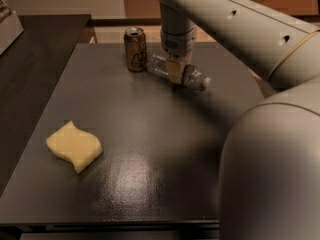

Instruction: Move water bottle near orange can

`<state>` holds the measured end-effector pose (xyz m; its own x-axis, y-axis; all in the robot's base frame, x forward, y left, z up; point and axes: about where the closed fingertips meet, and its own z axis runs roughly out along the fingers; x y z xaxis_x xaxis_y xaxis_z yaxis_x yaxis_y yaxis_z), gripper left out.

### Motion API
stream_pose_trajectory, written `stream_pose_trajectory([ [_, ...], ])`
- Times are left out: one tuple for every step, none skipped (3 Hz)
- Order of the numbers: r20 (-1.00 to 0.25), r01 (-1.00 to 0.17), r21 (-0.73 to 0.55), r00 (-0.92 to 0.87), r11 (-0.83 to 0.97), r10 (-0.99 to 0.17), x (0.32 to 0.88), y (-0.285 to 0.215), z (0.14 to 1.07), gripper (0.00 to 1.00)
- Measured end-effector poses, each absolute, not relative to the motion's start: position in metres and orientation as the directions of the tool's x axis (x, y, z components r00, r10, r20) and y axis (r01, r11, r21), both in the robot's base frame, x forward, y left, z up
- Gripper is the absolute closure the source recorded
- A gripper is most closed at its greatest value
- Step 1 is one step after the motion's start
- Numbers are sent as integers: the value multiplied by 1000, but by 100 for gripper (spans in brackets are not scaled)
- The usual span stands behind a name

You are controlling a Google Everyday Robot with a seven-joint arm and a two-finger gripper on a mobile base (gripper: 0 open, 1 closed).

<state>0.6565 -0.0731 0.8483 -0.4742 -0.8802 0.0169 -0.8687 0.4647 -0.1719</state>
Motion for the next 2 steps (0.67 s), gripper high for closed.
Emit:
stream_pose_trajectory([
  [5,-868,-178,-472,463,-882,660,-71,846,13],
  [-4,-868,-183,-470,462,-883,664,-69,845,0],
])
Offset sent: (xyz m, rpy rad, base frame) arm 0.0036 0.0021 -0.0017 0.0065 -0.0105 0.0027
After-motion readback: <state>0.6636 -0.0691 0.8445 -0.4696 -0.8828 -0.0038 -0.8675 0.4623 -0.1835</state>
